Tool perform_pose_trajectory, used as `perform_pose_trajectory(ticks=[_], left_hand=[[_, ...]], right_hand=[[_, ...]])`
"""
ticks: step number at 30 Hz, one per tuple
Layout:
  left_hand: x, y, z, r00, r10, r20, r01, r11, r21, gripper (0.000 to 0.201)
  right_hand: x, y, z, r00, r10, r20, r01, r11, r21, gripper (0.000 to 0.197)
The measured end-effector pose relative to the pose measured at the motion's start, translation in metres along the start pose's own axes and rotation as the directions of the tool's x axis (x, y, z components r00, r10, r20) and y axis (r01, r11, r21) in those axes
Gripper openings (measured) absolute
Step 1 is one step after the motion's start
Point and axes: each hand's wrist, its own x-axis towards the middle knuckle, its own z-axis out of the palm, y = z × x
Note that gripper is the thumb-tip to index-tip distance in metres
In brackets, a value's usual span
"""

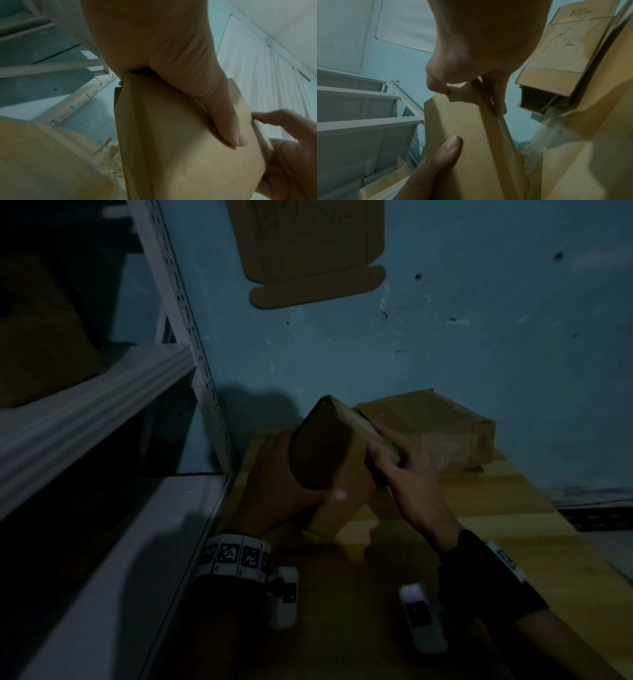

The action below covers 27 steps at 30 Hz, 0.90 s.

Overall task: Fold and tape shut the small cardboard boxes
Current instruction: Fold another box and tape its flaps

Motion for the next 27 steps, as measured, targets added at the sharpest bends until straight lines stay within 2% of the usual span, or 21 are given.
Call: perform_pose_trajectory(ticks=[7,11,18,23,27], left_hand=[[-0.0010,-0.0012,-0.0012,1.000,0.005,-0.006,-0.005,0.999,-0.036,0.124],[-0.0010,0.0028,0.0021,1.000,0.001,-0.020,-0.001,1.000,0.005,0.128],[0.0004,0.0068,0.0061,1.000,-0.028,-0.009,0.028,0.999,0.046,0.137],[0.0016,0.0028,0.0076,0.999,-0.038,-0.018,0.039,0.997,0.071,0.135],[0.0009,0.0021,0.0070,0.998,-0.044,-0.039,0.045,0.999,0.023,0.132]], right_hand=[[-0.0027,-0.0007,-0.0020,1.000,0.026,0.015,-0.026,0.999,0.020,0.058],[-0.0013,-0.0006,-0.0022,0.996,0.078,-0.038,-0.075,0.994,0.079,0.050],[0.0016,-0.0017,0.0020,0.982,0.158,-0.103,-0.136,0.972,0.194,0.048],[0.0028,-0.0017,0.0021,0.991,0.119,-0.059,-0.112,0.987,0.119,0.047],[0.0043,-0.0022,-0.0021,0.998,0.057,0.024,-0.057,0.998,0.008,0.062]])
